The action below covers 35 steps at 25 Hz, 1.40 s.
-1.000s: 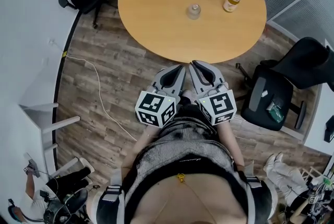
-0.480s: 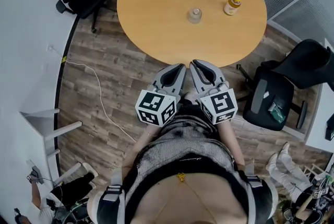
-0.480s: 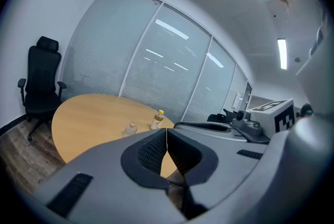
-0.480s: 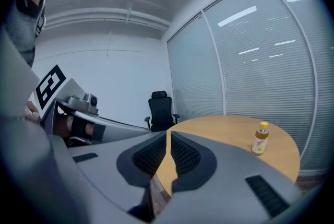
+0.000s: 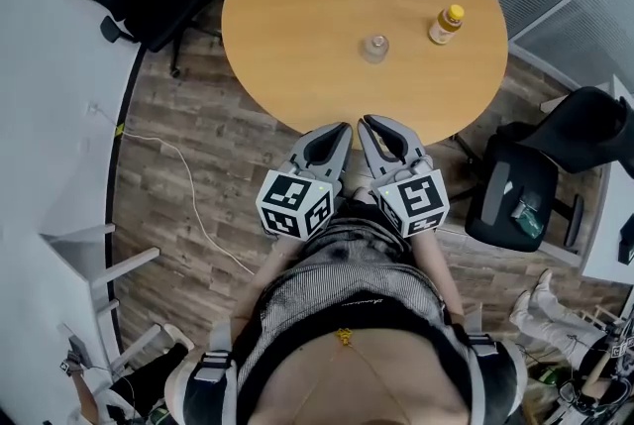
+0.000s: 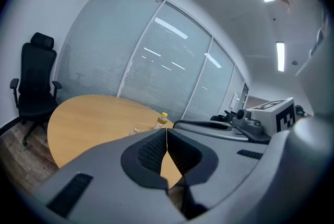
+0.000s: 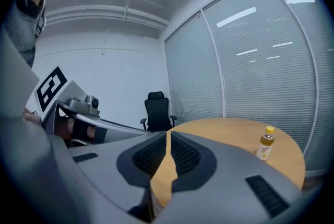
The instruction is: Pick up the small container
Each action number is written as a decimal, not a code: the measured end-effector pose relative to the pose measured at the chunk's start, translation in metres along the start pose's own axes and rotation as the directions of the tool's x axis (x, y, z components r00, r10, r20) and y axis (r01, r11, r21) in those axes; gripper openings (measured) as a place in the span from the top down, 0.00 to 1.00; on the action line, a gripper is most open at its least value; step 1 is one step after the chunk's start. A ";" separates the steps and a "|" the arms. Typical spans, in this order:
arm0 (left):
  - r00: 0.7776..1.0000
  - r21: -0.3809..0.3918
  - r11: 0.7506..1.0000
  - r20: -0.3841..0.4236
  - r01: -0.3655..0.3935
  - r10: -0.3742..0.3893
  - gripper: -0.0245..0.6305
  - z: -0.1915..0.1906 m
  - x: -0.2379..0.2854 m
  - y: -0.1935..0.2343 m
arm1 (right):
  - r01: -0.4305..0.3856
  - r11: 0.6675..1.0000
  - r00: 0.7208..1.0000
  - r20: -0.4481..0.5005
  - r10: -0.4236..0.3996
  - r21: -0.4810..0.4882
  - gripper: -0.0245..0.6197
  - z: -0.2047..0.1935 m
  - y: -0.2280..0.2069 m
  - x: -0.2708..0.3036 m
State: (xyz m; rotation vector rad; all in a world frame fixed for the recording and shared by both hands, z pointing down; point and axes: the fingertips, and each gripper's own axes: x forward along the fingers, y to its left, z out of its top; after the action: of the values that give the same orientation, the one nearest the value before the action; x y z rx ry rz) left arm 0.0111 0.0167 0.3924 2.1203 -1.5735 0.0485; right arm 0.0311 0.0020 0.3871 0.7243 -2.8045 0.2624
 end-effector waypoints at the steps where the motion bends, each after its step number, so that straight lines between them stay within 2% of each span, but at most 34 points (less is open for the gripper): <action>1: 1.000 -0.001 1.000 -0.005 0.005 -0.005 0.93 0.001 0.002 0.004 | 0.005 1.000 1.000 -0.001 -0.005 0.003 0.90 0.001 -0.001 0.005; 7: 0.999 -0.006 1.000 -0.022 0.029 -0.029 0.93 0.009 0.015 0.025 | 0.019 1.000 1.000 -0.009 -0.019 0.009 0.90 0.004 -0.009 0.031; 17: 0.995 0.004 0.996 -0.049 0.085 -0.085 0.93 0.020 0.025 0.057 | 0.089 0.996 0.996 -0.021 -0.089 0.021 0.90 0.009 -0.017 0.063; 28: 0.983 0.030 0.986 -0.090 0.166 -0.163 0.93 0.021 0.028 0.075 | 0.160 0.986 0.987 -0.031 -0.159 0.036 0.90 0.003 -0.016 0.082; 35: 0.980 0.031 0.984 -0.096 0.177 -0.173 0.93 0.019 0.018 0.082 | 0.185 0.982 0.982 -0.033 -0.184 0.037 0.90 0.003 -0.010 0.083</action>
State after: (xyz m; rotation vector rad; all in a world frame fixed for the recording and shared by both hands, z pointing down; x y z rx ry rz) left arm -0.0623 -0.0243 0.4112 2.2451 -1.3381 0.1179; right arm -0.0351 -0.0454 0.4079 0.9749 -2.6883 0.2937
